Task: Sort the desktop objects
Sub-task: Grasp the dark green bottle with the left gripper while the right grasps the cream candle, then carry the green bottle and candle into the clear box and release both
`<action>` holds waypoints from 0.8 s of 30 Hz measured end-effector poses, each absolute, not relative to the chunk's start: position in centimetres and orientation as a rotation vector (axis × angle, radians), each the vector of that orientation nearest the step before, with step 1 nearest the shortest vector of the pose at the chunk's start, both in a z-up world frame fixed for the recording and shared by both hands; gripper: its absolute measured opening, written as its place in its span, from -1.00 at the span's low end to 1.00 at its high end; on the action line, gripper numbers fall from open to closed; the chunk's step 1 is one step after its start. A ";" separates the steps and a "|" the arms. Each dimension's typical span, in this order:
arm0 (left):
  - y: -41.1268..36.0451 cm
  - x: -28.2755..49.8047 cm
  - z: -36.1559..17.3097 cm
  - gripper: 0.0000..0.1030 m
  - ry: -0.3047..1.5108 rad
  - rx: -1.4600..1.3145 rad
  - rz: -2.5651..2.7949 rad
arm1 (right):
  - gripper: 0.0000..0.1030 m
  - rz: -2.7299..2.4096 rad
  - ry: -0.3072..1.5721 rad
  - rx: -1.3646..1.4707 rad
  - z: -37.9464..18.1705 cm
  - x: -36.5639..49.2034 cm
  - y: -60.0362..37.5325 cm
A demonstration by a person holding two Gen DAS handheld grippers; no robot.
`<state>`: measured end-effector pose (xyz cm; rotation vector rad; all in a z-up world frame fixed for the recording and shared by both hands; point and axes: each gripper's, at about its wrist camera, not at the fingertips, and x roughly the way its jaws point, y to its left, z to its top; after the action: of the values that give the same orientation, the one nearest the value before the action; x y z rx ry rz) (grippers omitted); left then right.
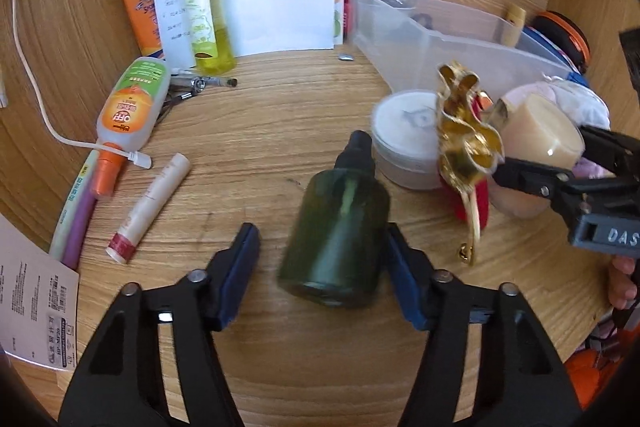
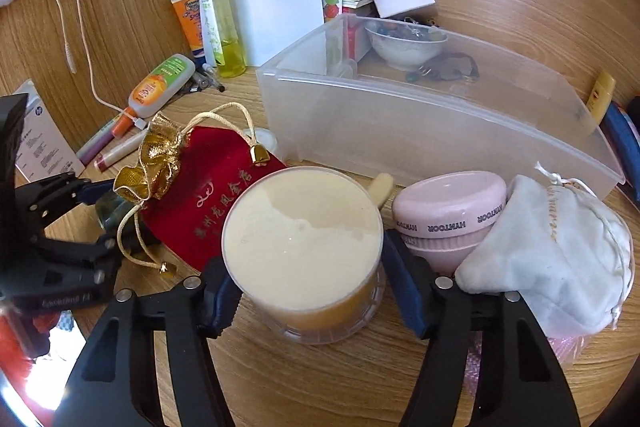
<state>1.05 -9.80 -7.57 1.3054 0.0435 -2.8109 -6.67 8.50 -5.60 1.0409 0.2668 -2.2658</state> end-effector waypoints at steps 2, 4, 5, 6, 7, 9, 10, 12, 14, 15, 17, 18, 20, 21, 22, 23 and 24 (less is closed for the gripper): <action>-9.6 0.9 -7.5 -0.04 0.045 1.297 -2.810 | 0.09 -2.272 0.273 1.029 -5.5 -6.6 8.4; -9.4 0.8 -7.6 -0.13 0.038 1.284 -2.801 | 0.09 -2.264 0.280 1.018 -5.4 -6.3 8.3; -9.4 0.8 -7.5 -0.16 0.039 1.281 -2.799 | 0.09 -2.259 0.281 1.014 -5.4 -6.2 8.3; -9.4 0.9 -7.4 -0.17 0.049 1.276 -2.796 | 0.09 -2.252 0.278 1.009 -5.4 -6.1 8.4; -9.6 1.0 -7.3 -0.17 0.061 1.268 -2.796 | 0.09 -2.250 0.278 1.008 -5.4 -5.9 8.6; -9.7 1.2 -7.0 -0.18 0.073 1.249 -2.794 | 0.08 -2.240 0.261 1.014 -5.3 -5.7 8.9; -9.8 1.3 -6.8 -0.19 0.081 1.236 -2.791 | 0.08 -2.236 0.253 1.016 -5.3 -5.7 9.1; -9.9 1.5 -6.1 -0.20 0.098 1.208 -2.791 | 0.09 -2.230 0.233 1.016 -5.0 -5.5 9.6; -10.0 1.5 -5.7 -0.20 0.106 1.190 -2.796 | 0.08 -2.229 0.218 1.005 -4.6 -5.3 10.1; -10.0 1.6 -5.3 -0.20 0.109 1.171 -2.798 | 0.08 -2.227 0.212 0.994 -4.4 -5.2 10.3; -9.9 1.6 -4.9 -0.20 0.106 1.150 -2.799 | 0.08 -2.231 0.209 0.973 -3.8 -5.0 10.7; -9.9 1.6 -4.7 -0.21 0.106 1.139 -2.798 | 0.08 -2.234 0.208 0.956 -3.3 -4.8 10.9; -9.9 1.5 -4.1 -0.21 0.118 1.116 -2.802 | 0.08 -2.232 0.202 0.937 -2.8 -4.7 11.2; -9.9 1.5 -3.8 -0.21 0.120 1.099 -2.802 | 0.08 -2.231 0.197 0.927 -2.4 -4.7 11.3; -10.0 1.5 -3.4 -0.21 0.123 1.081 -2.805 | 0.08 -2.232 0.193 0.917 -2.1 -4.7 11.5; -10.0 1.5 -3.0 -0.21 0.127 1.066 -2.809 | 0.08 -2.235 0.188 0.907 -1.7 -4.8 11.6; -10.0 1.5 -2.6 -0.21 0.131 1.045 -2.810 | 0.08 -2.235 0.183 0.901 -1.4 -4.9 11.8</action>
<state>1.49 -9.97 -2.61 1.0452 0.1313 -2.8102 -4.93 11.76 -1.44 0.9010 0.1832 -2.2353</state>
